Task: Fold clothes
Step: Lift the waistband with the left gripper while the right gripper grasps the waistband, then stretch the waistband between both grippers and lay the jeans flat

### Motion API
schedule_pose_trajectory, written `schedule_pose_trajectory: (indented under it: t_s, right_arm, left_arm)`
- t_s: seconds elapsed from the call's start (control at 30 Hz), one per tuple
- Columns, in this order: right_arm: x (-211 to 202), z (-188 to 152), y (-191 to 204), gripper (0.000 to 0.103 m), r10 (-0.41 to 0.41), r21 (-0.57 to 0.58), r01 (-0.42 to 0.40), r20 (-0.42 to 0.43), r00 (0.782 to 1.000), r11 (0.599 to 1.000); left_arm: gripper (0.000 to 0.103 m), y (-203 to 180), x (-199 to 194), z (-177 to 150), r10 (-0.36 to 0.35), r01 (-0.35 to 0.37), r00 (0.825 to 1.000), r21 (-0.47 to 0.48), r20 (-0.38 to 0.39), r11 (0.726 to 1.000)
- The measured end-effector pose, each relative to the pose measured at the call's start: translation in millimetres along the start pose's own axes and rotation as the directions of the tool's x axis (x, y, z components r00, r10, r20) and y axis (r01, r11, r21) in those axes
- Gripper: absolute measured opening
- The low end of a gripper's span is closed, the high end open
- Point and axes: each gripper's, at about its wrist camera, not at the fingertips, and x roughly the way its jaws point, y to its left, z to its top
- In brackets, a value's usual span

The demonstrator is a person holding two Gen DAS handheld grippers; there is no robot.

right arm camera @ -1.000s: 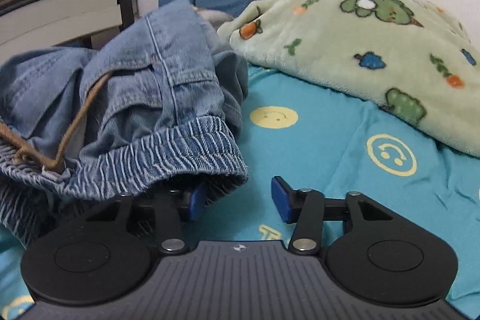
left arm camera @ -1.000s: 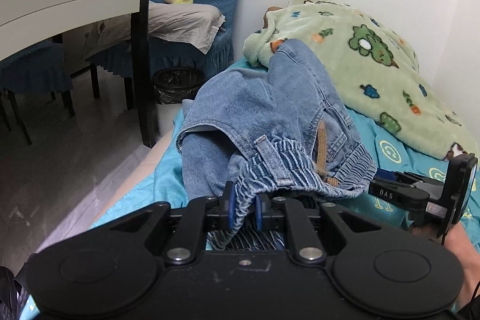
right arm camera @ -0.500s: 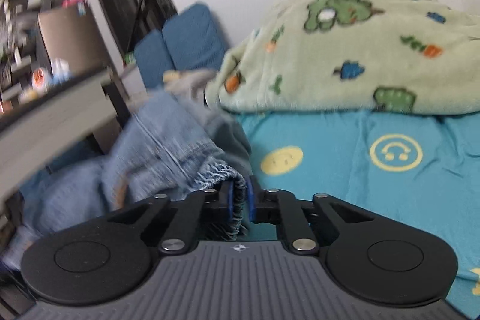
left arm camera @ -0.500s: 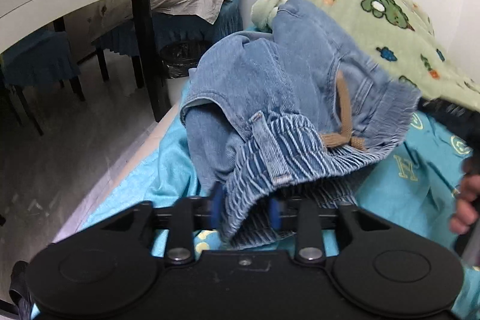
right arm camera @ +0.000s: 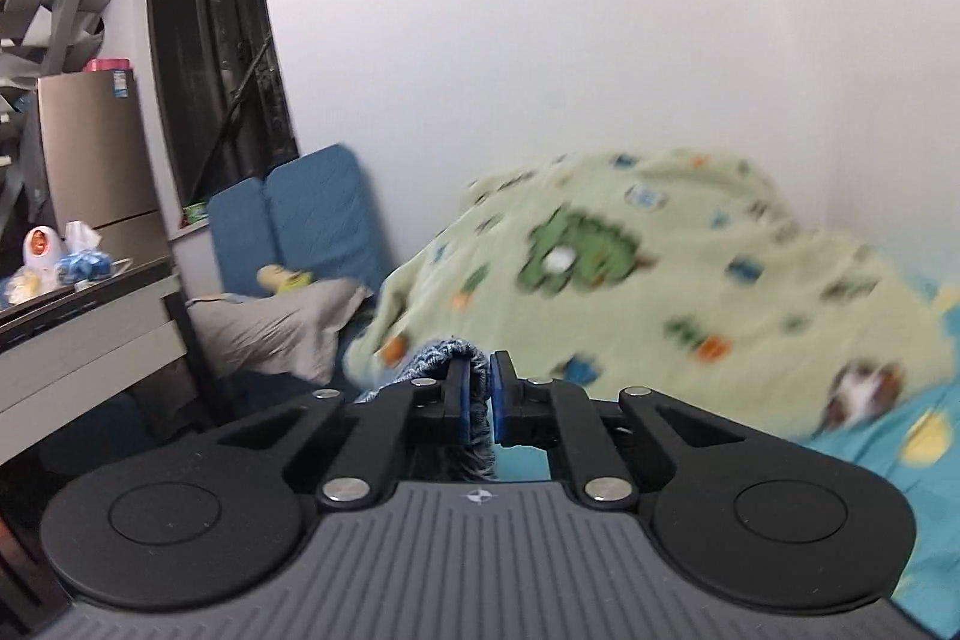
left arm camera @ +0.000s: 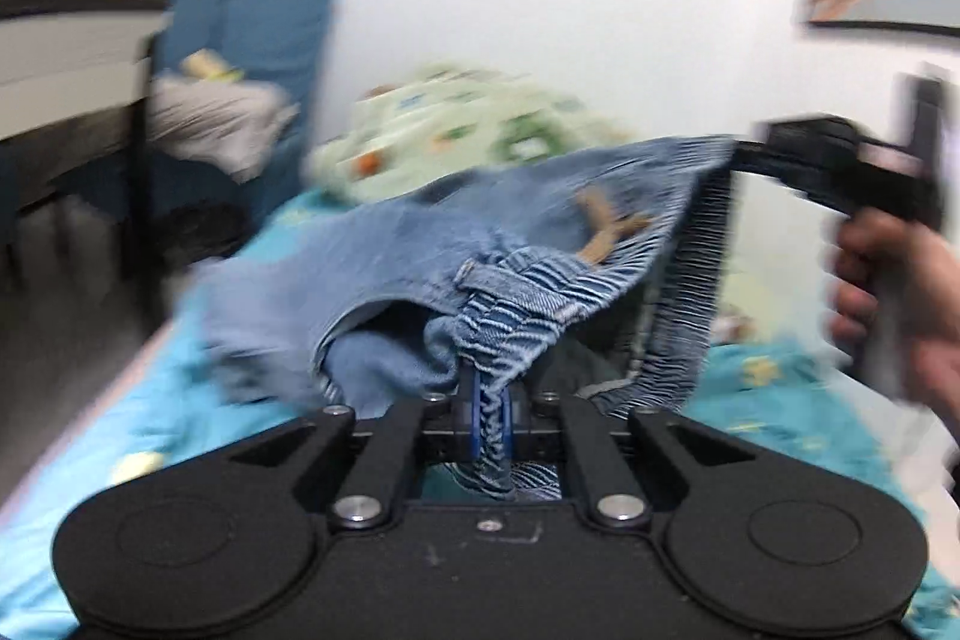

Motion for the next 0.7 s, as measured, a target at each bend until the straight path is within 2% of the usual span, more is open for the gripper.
schedule_pose_trajectory:
  t_s: [0.1, 0.2, 0.37, 0.5, 0.57, 0.7]
  right_arm:
    - [-4, 29, -29, 0.006, -0.054, -0.048, 0.054, -0.006, 0.999, 0.997]
    - [-4, 51, -68, 0.006, -0.101, -0.06, 0.101, -0.012, 0.995, 0.993]
    - [16, 60, -146, 0.006, -0.181, -0.06, 0.179, -0.036, 0.983, 0.982]
    - [48, 37, -207, 0.006, -0.214, -0.059, 0.211, -0.043, 0.976, 0.976]
    - [67, 18, -233, 0.006, -0.229, -0.068, 0.224, -0.065, 0.971, 0.972]
    - [108, -30, -274, 0.006, -0.248, -0.08, 0.239, -0.135, 0.959, 0.968]
  left_arm:
    - [0.006, -53, 8, -3, -0.097, 0.097, 0.995, 0.025, 0.019, 0.995]
    - [0.006, -102, 37, -4, -0.163, 0.163, 0.987, 0.036, 0.01, 0.986]
    - [0.006, -172, 101, -20, -0.24, 0.241, 0.97, 0.064, -0.021, 0.968]
    - [0.009, -215, 161, -51, -0.256, 0.262, 0.964, 0.085, -0.068, 0.961]
    - [0.009, -230, 196, -70, -0.244, 0.254, 0.963, 0.079, -0.115, 0.964]
    - [0.009, -233, 242, -97, -0.21, 0.229, 0.959, 0.086, -0.189, 0.97]
